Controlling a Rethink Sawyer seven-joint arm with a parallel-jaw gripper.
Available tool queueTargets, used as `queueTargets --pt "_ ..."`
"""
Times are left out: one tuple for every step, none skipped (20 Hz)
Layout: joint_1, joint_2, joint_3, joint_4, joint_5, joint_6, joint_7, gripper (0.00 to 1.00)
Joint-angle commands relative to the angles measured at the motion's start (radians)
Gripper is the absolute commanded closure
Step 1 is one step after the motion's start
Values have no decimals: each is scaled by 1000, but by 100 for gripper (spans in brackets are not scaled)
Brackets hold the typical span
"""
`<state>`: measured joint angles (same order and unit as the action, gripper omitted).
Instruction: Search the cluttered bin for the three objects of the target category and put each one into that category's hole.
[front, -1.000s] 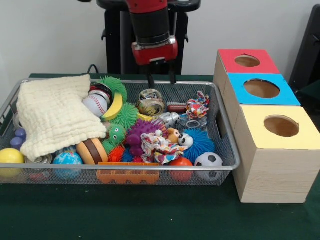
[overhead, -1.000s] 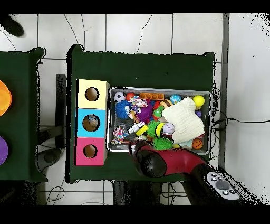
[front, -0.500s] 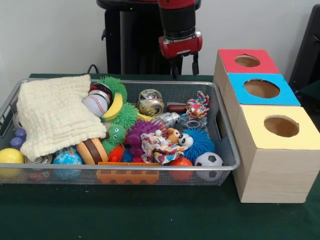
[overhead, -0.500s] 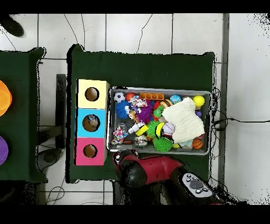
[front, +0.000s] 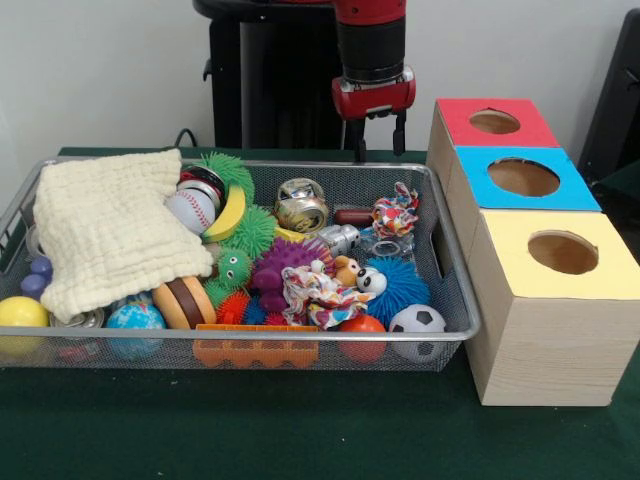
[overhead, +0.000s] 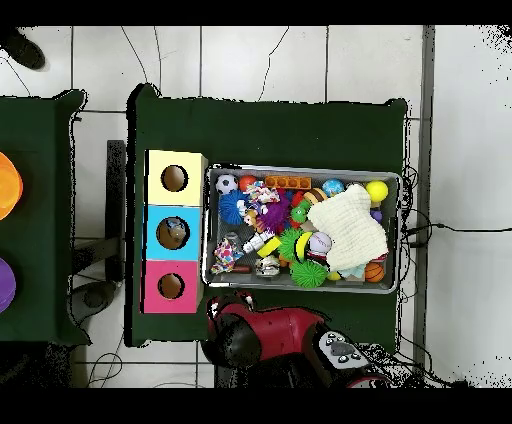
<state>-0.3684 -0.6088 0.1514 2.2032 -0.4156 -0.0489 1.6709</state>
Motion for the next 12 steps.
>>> queueTargets --pt "28 140 -95 -90 78 -167 244 0" --pt "29 141 -97 -89 84 -170 240 0" --pt "35 146 -105 -91 90 -178 237 0" --pt "37 151 -107 -93 95 -184 233 0" --pt "37 165 -110 -97 100 -198 231 0" --pt "37 174 -111 -100 103 -206 228 0" --pt "40 184 -116 -104 107 -221 227 0" --pt "41 190 -117 -107 109 -227 223 0" --pt "40 201 -117 -112 112 -235 222 0" --pt "40 206 -117 -115 114 -237 218 0" --pt "41 218 -117 -121 115 -247 216 0" --pt "40 226 -115 -126 115 -250 213 0"
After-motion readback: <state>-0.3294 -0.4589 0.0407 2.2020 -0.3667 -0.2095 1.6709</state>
